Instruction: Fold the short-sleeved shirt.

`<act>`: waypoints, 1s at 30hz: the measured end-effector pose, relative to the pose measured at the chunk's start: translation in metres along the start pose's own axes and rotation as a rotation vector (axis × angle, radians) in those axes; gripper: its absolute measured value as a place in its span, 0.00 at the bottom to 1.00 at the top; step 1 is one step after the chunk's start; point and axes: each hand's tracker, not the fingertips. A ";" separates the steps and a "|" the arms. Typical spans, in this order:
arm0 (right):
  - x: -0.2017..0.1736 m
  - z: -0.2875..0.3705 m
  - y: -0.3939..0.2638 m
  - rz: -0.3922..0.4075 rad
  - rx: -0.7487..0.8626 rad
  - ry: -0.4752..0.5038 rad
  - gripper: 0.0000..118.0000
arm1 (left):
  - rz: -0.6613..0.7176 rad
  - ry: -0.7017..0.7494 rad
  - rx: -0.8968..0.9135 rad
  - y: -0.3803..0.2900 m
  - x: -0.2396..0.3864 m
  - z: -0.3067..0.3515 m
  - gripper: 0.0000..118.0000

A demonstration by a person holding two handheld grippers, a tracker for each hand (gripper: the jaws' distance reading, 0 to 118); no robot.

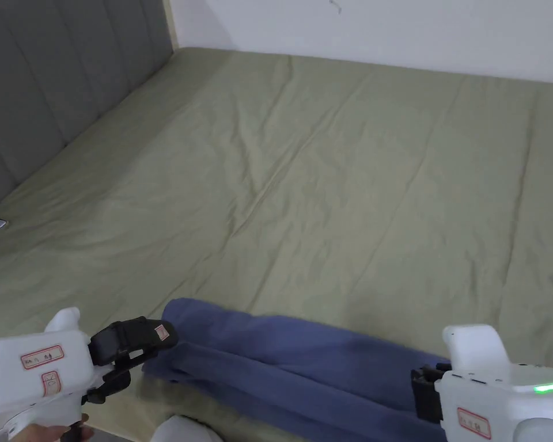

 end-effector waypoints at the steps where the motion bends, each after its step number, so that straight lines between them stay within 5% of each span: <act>1: -0.003 -0.002 0.000 0.011 -0.012 0.003 0.05 | 0.012 -0.011 0.005 0.000 -0.002 -0.004 0.95; 9: 0.000 -0.013 -0.002 0.006 -0.048 0.014 0.05 | 0.237 -0.153 -0.005 0.011 -0.032 -0.050 0.94; 10: 0.002 -0.013 -0.003 0.005 -0.052 0.013 0.05 | 0.265 -0.201 0.002 0.011 -0.037 -0.049 0.81; 11: 0.004 -0.013 -0.003 0.002 -0.054 0.011 0.05 | 0.322 -0.188 0.006 0.012 -0.043 -0.052 0.38; 12: 0.006 -0.013 -0.004 -0.002 -0.057 0.009 0.05 | 0.380 -0.148 -0.009 0.012 -0.049 -0.065 0.07; 20: 0.034 0.003 -0.012 -0.083 -0.047 -0.024 0.05 | 0.156 -0.042 -0.006 0.019 0.000 -0.044 0.07; 25: 0.061 0.025 -0.026 -0.181 -0.005 -0.063 0.05 | -0.093 -0.123 0.027 0.014 0.090 -0.023 0.07; 30: 0.091 0.043 -0.047 -0.261 0.021 -0.102 0.05 | -0.395 -0.249 -0.121 -0.032 0.203 -0.045 0.07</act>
